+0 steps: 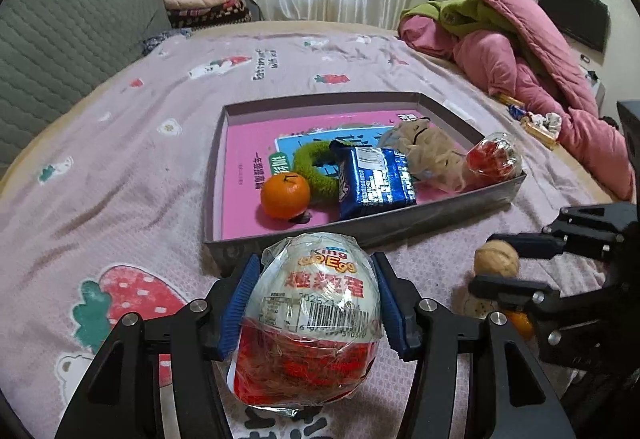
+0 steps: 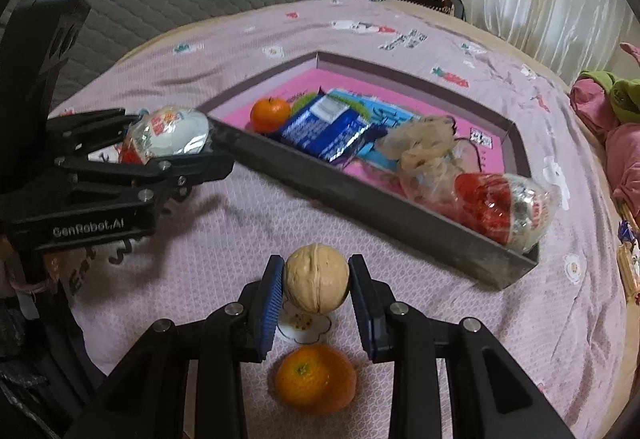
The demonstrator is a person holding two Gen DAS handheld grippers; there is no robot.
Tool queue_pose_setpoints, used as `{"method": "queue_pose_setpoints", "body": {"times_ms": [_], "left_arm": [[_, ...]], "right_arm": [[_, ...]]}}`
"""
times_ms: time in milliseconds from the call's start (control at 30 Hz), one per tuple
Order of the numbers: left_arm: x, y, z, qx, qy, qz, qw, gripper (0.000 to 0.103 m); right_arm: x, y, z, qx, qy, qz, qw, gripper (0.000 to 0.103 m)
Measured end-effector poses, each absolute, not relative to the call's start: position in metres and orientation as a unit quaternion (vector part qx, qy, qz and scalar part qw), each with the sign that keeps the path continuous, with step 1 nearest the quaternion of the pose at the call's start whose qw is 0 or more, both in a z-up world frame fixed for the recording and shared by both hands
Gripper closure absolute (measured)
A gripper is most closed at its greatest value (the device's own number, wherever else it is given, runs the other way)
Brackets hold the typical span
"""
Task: Organize objects
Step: 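Lift and carry the plastic egg and walnut over the tray with both grippers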
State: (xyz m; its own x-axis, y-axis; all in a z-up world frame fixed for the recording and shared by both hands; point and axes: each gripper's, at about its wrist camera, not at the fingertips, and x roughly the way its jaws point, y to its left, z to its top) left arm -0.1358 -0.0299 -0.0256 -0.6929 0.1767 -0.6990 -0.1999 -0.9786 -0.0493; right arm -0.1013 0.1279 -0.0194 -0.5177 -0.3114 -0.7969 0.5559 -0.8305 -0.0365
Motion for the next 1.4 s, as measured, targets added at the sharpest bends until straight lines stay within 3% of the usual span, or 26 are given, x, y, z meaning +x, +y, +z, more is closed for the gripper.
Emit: {"method": "queue_pose_setpoints", "body": {"times_ms": [567, 1400], "left_arm": [[-0.123, -0.023, 0.016, -0.329, 0.016, 0.939, 0.102, 0.045], [-0.154, -0.02, 0.032, -0.298, 0.025, 0.951, 0.08, 0.045]], "right_arm": [[-0.103, 0.156, 0.028, 0.351, 0.079, -0.911, 0.201, 0.07], [-0.125, 0.155, 0.048, 0.301, 0.084, -0.935, 0.169, 0.07]]}}
